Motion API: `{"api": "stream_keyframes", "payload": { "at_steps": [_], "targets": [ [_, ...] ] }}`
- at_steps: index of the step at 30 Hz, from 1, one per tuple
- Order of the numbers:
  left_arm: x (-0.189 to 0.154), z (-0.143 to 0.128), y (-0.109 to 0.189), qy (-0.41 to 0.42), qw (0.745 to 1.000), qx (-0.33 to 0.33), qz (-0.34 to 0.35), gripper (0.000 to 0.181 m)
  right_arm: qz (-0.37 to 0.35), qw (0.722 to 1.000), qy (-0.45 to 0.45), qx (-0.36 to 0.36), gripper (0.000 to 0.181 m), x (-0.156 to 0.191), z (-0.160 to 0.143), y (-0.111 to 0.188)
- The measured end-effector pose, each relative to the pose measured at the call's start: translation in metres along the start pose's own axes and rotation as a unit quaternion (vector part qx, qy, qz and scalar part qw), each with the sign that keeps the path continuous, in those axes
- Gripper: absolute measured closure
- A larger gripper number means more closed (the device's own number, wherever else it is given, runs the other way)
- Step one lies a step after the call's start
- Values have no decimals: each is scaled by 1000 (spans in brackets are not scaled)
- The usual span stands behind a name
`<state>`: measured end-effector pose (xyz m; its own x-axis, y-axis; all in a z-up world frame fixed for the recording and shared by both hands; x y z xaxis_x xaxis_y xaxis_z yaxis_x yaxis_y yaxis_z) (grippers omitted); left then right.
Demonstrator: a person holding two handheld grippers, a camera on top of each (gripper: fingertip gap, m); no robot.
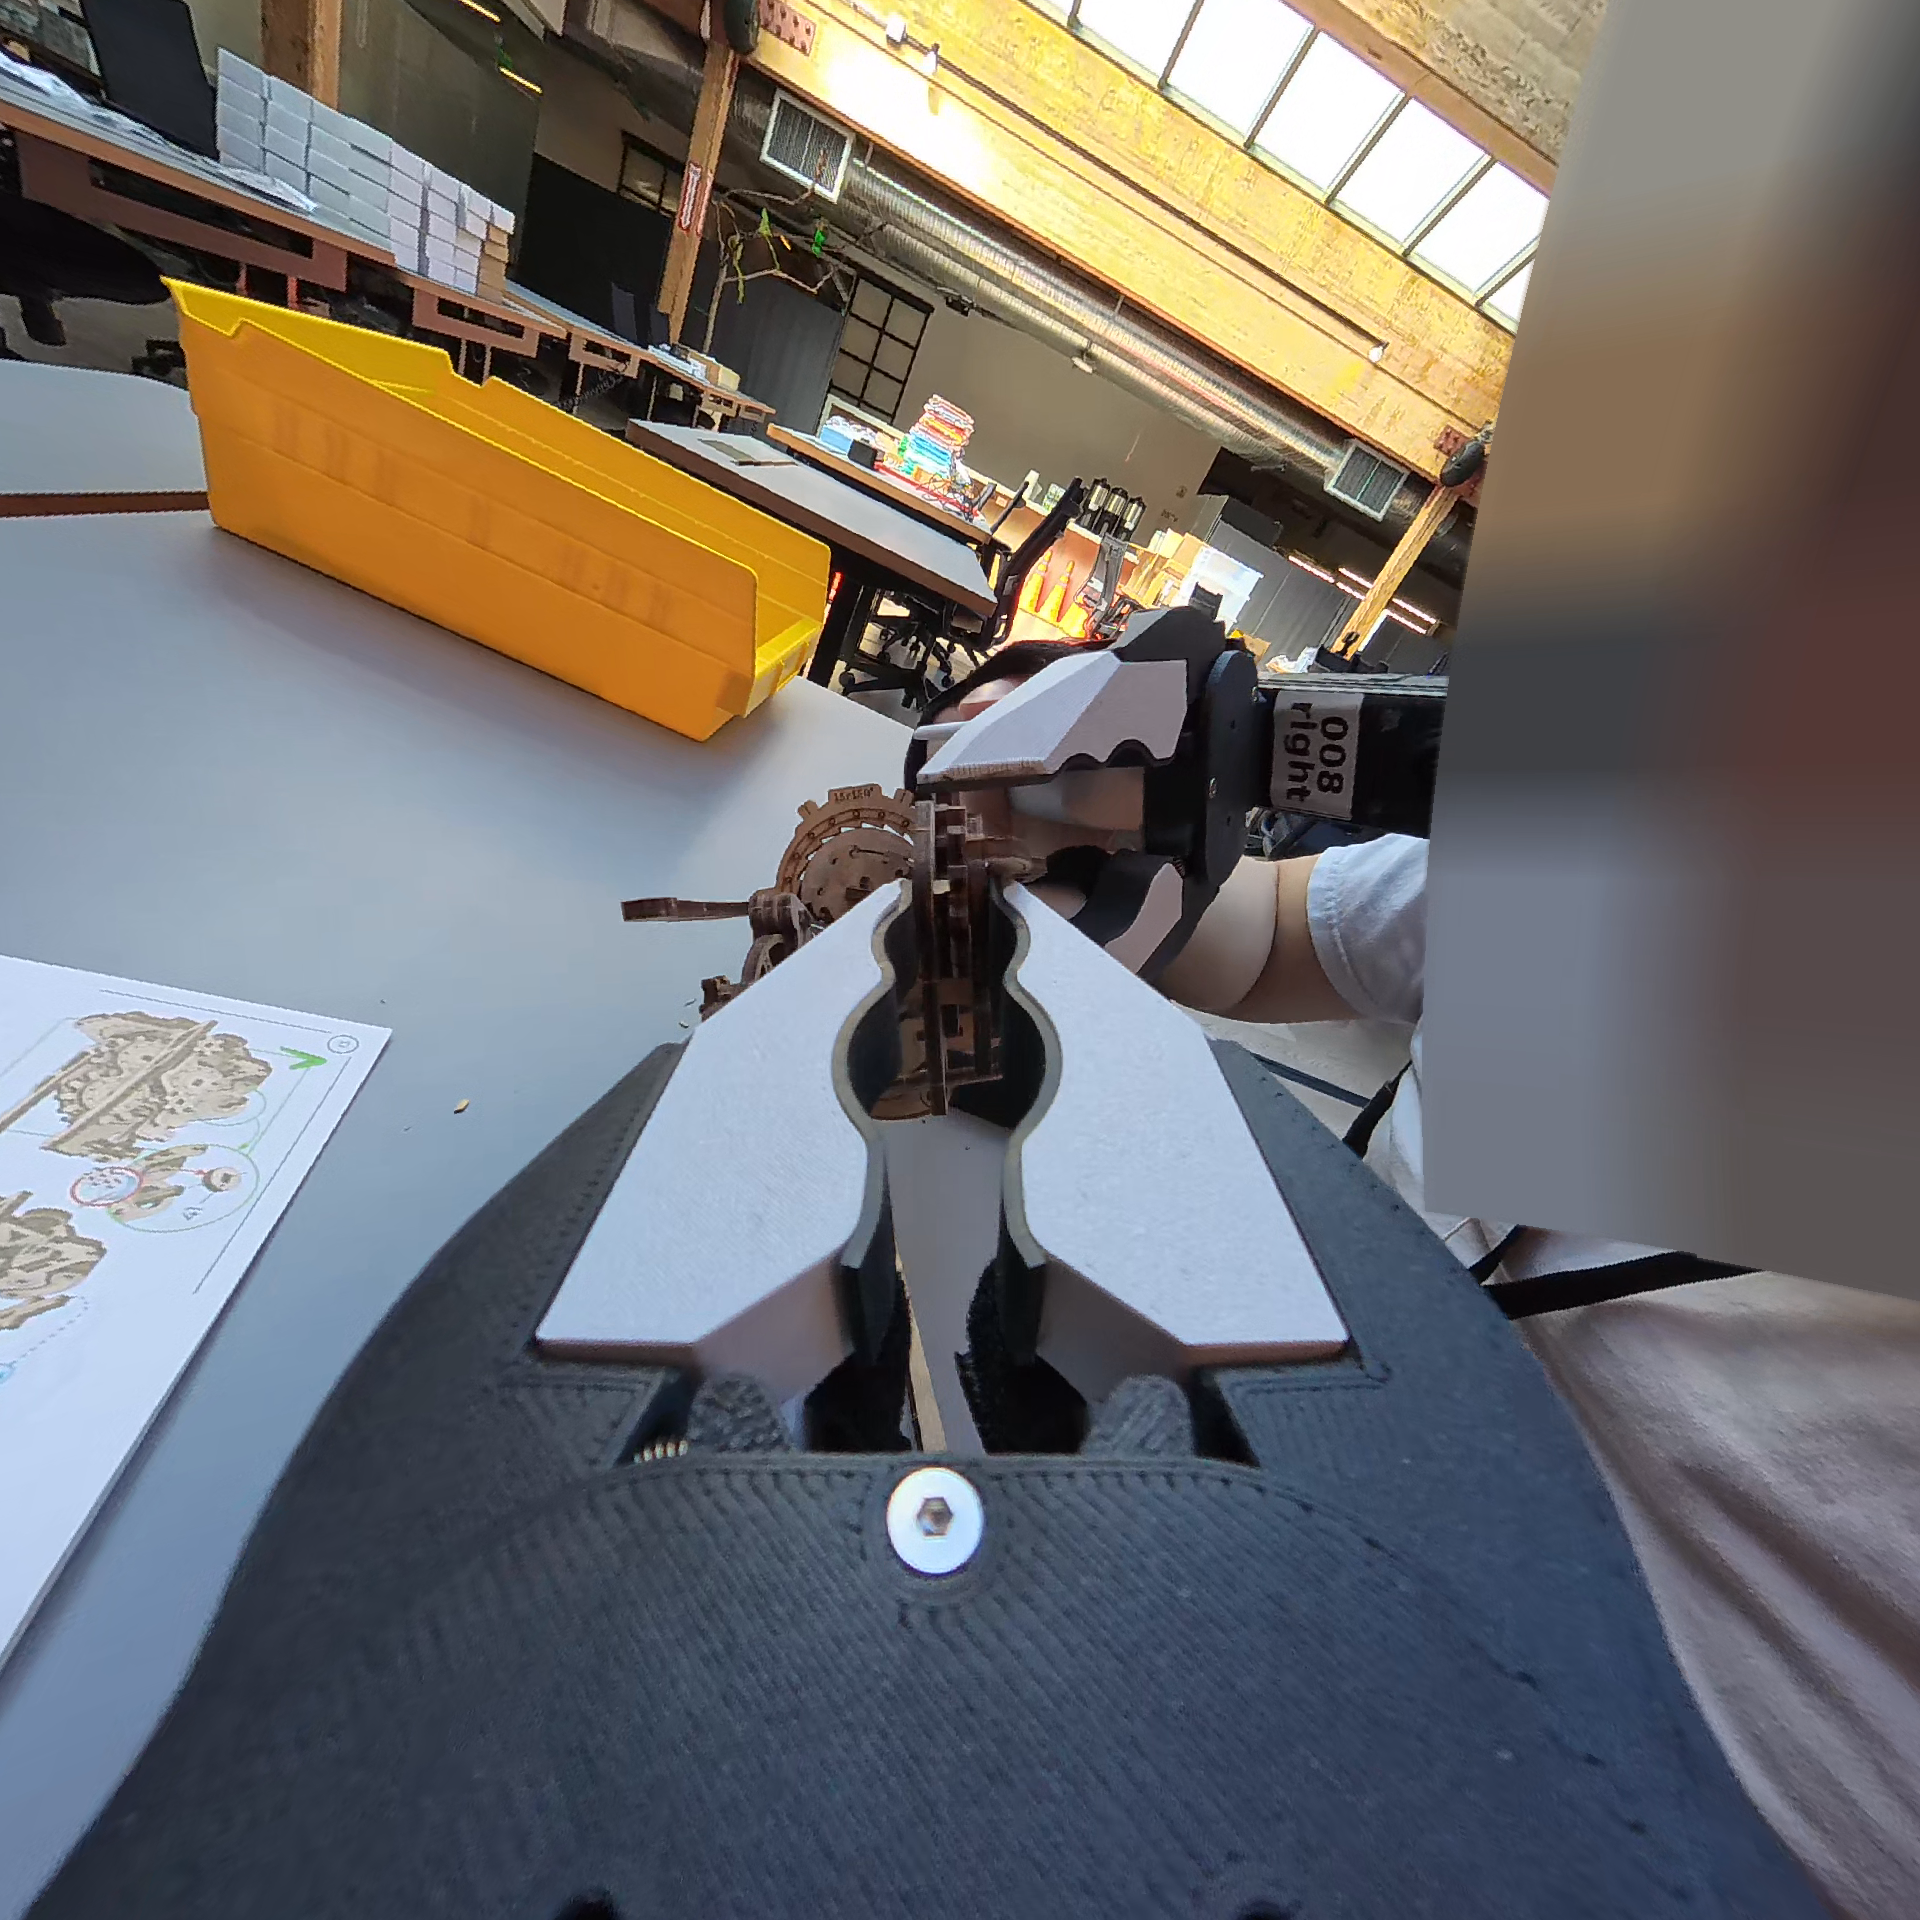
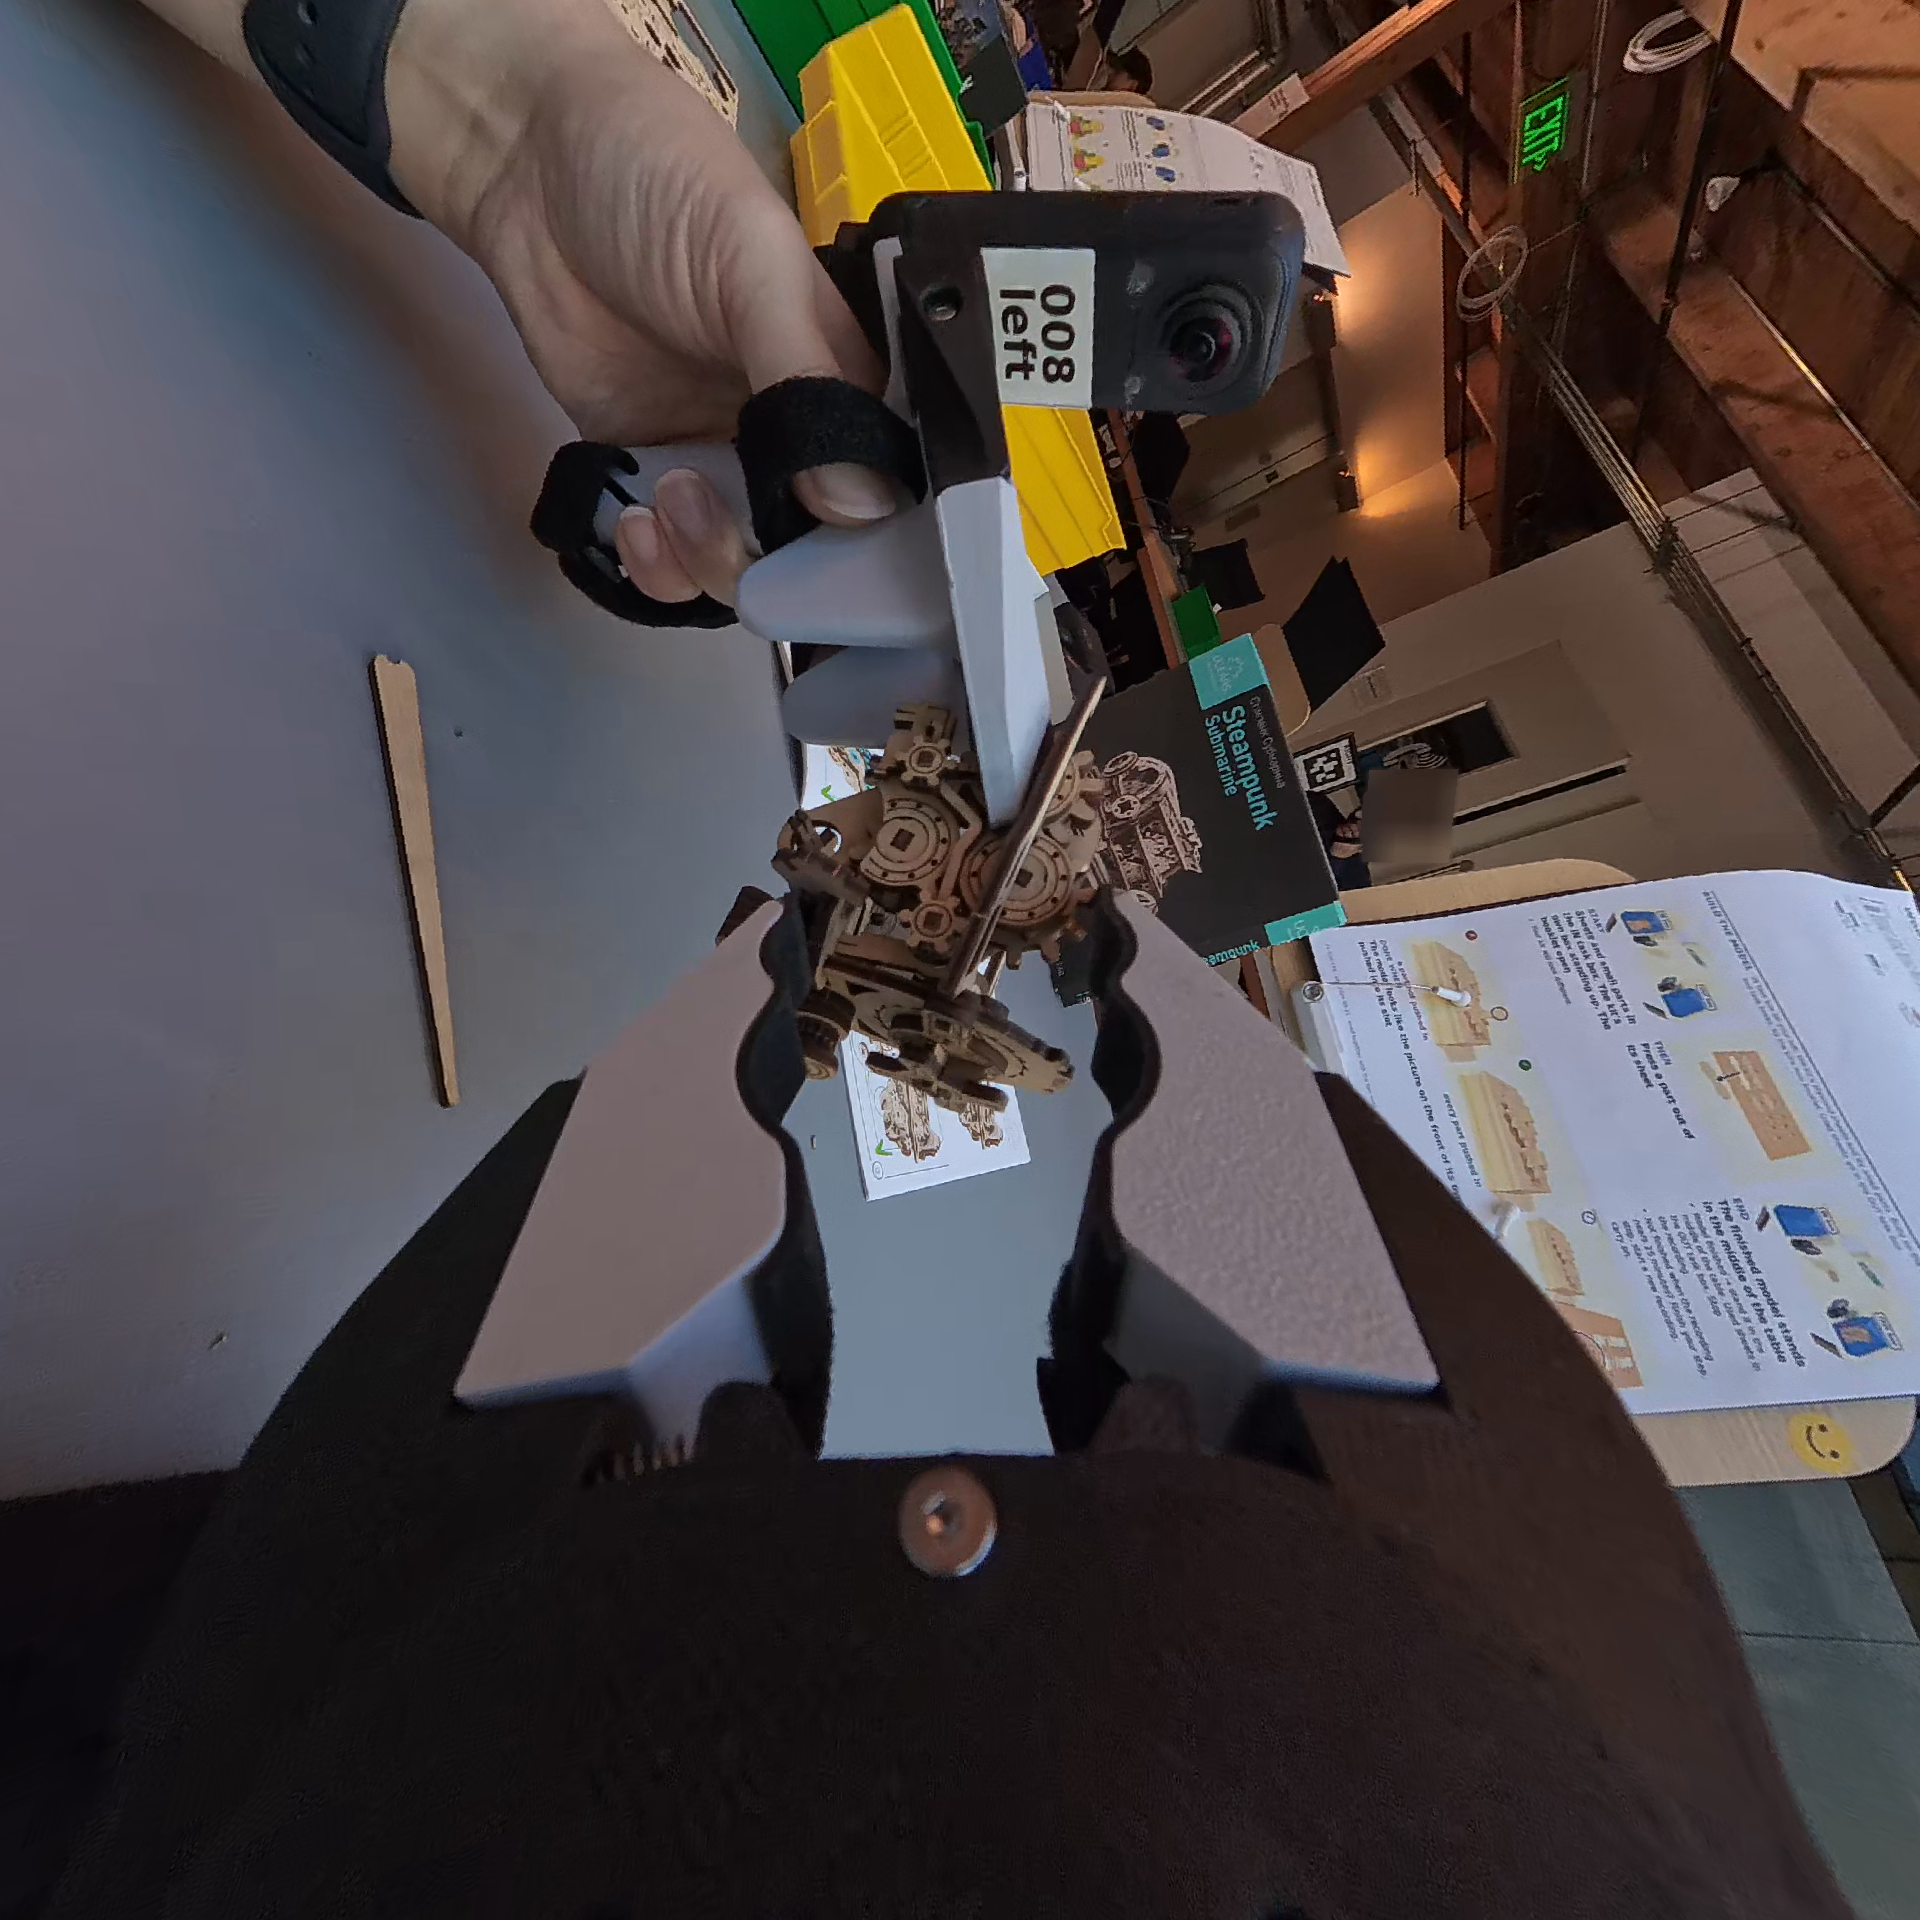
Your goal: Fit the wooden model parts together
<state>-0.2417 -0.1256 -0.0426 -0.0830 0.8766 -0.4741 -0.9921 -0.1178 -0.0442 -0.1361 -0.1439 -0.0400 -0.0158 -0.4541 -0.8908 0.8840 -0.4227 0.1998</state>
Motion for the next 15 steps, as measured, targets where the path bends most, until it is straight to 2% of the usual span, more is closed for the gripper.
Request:
{"api": "stream_keyframes", "payload": {
  "at_steps": [8, 15],
  "targets": [
    [1, -1, 0, 0, 1000, 1, 1, 171, 6, 1000, -1, 11, 129, -1, 0, 0],
    [3, 0, 4, 18, 1000, 0, 5, 170, -18, 999, 28, 2, 128, 2, -1, -3]
  ]
}}
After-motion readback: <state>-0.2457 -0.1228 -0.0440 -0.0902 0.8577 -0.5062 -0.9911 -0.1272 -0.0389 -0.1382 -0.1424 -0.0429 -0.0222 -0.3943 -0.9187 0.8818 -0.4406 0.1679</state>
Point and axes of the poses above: each gripper's, where its closed fingertips meet, y back along the fingers, z out of its top, x = y × z across the jaws, the point moved 6 cm from there along y, back along the fingers, and after that the axes turned 4 degrees about y, right-handed, at the moved point
